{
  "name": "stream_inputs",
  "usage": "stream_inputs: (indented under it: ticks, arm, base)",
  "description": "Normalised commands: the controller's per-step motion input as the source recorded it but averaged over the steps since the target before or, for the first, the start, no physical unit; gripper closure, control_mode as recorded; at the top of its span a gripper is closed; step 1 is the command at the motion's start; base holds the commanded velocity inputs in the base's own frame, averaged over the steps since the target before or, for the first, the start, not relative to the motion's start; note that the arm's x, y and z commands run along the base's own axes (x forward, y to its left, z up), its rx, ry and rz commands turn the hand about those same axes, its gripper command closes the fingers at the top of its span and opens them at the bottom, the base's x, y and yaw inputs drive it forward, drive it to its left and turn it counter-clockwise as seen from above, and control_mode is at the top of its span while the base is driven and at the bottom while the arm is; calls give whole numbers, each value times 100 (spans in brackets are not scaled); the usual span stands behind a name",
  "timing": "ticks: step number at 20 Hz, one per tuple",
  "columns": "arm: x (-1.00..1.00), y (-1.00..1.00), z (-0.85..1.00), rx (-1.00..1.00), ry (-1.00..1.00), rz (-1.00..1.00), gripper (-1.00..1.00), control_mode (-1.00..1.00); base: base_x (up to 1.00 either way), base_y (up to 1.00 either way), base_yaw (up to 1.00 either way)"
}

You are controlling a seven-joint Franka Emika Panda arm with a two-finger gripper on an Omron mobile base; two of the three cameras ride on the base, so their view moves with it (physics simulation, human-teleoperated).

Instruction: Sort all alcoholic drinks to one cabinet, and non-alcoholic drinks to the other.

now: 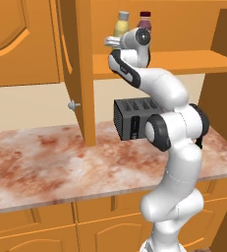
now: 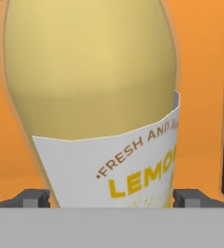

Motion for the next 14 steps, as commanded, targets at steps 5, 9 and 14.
stream_inputs:
  ticks: [5,9,14]
  arm:
    - [12,0,0,0,0,0,-100,-100]
    - [0,0,2,0,0,0,-100,-100]
    - [-3,0,13,-2,0,0,-100,-100]
  base:
    - [0,0,0]
    - [0,0,0]
    - [0,0,0]
